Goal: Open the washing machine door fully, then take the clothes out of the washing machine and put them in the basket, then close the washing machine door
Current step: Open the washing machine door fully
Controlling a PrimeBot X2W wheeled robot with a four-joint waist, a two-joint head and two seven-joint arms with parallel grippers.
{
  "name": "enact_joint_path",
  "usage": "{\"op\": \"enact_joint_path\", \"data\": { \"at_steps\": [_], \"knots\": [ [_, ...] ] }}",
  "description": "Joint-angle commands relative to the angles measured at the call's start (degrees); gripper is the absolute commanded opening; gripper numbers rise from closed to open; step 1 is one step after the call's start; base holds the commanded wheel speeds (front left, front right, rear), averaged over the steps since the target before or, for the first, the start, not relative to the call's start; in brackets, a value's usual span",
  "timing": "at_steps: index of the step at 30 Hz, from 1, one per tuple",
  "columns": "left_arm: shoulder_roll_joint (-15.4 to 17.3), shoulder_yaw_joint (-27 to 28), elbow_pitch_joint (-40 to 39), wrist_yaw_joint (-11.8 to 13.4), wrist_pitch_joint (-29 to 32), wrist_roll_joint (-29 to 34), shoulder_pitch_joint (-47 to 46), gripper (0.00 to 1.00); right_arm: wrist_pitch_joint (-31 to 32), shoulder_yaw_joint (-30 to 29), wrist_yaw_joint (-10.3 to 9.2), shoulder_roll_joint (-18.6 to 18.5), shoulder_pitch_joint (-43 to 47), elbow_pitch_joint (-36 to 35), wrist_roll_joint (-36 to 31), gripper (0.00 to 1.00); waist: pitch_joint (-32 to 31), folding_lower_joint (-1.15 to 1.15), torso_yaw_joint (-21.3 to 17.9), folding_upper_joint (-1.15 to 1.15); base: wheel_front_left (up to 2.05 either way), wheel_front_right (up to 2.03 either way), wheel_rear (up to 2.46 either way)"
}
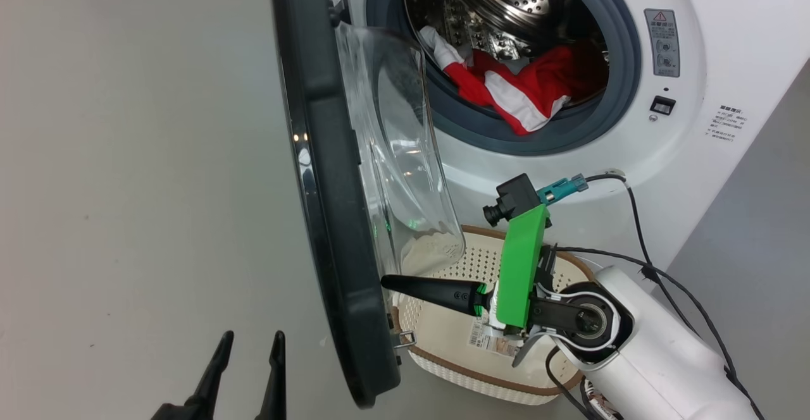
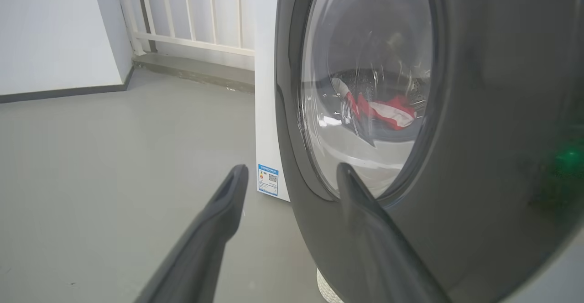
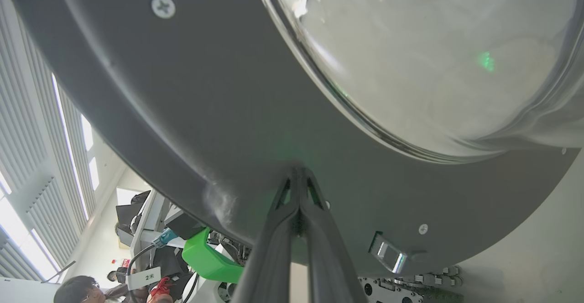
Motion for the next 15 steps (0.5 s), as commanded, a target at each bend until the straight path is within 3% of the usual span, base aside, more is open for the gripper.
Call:
{"op": "enact_joint_path", "data": {
  "at_steps": [1,2,3,4,15],
  "knots": [
    [0.6,2.0,-1.4,0.3,-0.7,-0.6,-0.8,1.0,-0.8,0.4,0.43,1.4,-0.9,-1.6,-0.3,0.0,-0.1,0.0,-0.1,0.0,0.0,0.0,0.0],
    [0.6,2.0,-1.3,0.2,-0.7,-0.6,-0.8,1.0,-1.1,0.4,0.43,1.3,-0.7,-1.6,-0.5,0.18,-0.2,0.0,-0.1,0.0,0.0,0.0,0.0],
    [0.6,2.0,-1.2,0.1,-0.7,-0.5,-0.8,1.0,-1.5,0.4,0.43,1.0,-0.5,-1.7,-0.8,0.45,-0.3,0.0,-0.2,0.0,0.0,0.0,0.0],
    [0.6,2.0,-1.1,0.0,-0.7,-0.5,-0.8,1.0,-2.0,0.3,0.43,0.8,-0.2,-1.8,-1.0,1.0,-0.5,0.0,-0.2,0.0,0.0,0.0,0.0],
    [0.6,1.7,1.1,-1.1,-0.7,-0.2,-1.5,1.0,-8.6,0.1,0.43,-3.4,5.0,-2.3,-2.9,1.0,-1.8,0.0,-1.1,0.0,0.0,0.0,0.0]
  ]
}}
